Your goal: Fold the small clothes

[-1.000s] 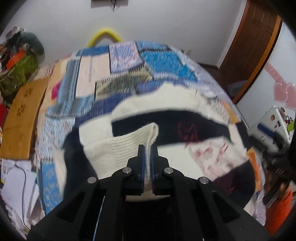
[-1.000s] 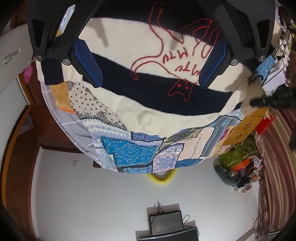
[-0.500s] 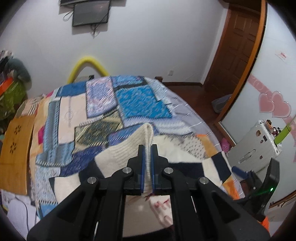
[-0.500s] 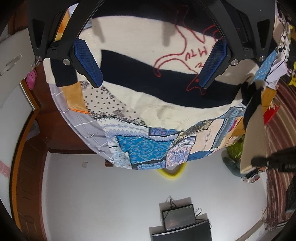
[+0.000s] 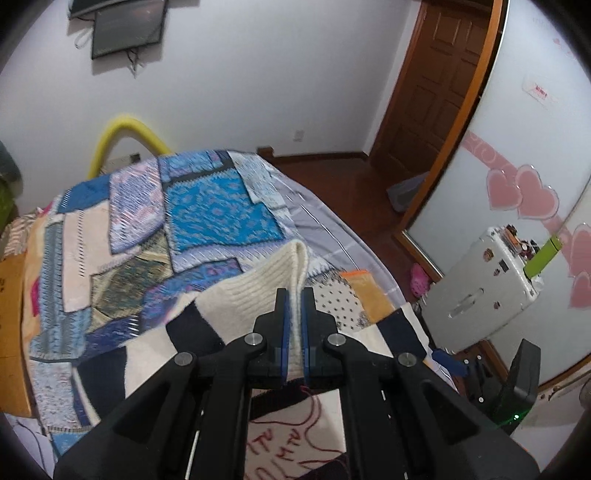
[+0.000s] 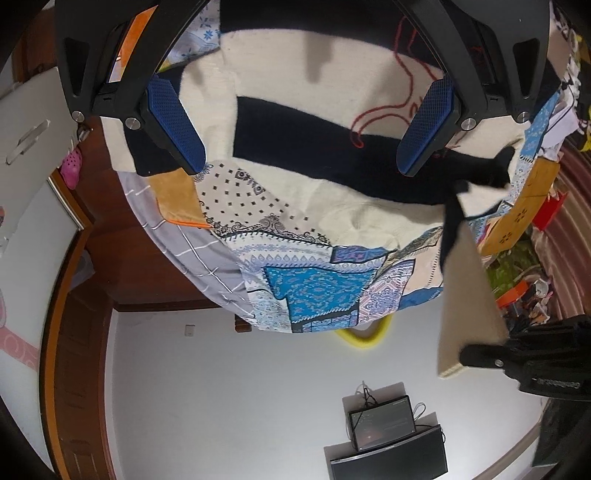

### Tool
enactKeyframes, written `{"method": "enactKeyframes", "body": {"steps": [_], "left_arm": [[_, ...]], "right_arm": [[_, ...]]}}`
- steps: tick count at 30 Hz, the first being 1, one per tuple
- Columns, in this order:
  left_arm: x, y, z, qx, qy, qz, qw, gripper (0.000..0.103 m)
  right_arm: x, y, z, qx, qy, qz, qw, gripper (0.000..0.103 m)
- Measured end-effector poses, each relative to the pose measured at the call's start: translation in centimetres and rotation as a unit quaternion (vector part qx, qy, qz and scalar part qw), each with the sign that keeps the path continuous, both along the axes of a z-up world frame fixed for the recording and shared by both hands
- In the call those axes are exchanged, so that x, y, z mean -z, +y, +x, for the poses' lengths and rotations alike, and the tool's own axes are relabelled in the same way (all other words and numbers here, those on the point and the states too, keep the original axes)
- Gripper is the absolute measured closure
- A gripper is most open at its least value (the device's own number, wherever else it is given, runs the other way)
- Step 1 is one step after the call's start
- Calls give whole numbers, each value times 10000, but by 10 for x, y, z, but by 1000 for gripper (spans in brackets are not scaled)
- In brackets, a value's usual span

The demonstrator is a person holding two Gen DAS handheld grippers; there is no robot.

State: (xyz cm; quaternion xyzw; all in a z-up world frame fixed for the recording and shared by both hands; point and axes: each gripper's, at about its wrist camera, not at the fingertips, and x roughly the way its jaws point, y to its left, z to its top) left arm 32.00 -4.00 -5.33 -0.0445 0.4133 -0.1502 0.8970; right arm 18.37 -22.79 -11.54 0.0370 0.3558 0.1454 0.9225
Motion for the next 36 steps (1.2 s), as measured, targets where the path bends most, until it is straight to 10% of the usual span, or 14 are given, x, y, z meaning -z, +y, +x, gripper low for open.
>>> {"method": "enactKeyframes", "body": {"steps": [9, 16, 36], "left_arm": [[59, -36, 18, 301, 660, 166, 9972, 97], [71, -28, 13, 208, 410, 764, 9960, 63], [102, 165, -40, -1267, 561, 1448, 9797, 41]], "right_arm": [[8, -9, 3, 68, 127, -28, 9999, 0], [11, -8, 9, 46, 184, -69, 9998, 0], [26, 17, 60, -241, 443, -211, 9985, 7]]}}
